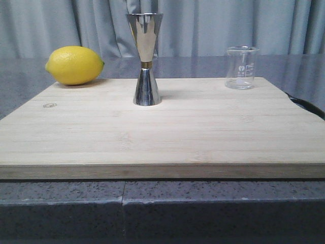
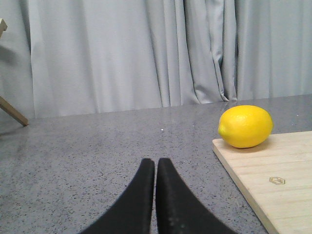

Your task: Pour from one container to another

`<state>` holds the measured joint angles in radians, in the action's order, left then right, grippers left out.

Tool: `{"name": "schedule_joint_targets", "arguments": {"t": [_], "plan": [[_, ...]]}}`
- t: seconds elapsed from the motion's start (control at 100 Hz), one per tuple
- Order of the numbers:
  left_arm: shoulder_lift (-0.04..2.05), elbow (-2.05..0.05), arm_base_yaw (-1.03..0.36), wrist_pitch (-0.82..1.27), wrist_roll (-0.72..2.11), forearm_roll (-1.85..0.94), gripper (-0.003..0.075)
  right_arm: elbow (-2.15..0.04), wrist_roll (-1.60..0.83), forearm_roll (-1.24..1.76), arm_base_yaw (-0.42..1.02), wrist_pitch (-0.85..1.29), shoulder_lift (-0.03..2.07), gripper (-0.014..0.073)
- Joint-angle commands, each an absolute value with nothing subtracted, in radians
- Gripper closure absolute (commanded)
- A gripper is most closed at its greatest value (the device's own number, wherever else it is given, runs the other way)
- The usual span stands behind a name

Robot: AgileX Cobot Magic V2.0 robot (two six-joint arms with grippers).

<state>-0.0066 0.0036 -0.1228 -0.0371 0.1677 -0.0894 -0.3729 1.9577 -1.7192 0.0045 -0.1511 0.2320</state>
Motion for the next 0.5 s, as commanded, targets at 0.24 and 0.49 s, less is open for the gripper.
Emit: {"name": "schedule_joint_targets", "arguments": {"t": [0.24,0.49], "plan": [[-0.031,0.007,-0.119,-0.116,0.167,-0.099,0.0739,-0.263,1.831,-1.667,-0.006,-0.116,0.094,0.066],[-0.031,0.007,-0.119,-0.116,0.167,-0.099,0.0739,-0.094,0.643,-0.499,-0.006,-0.112,0.084,0.066]]}}
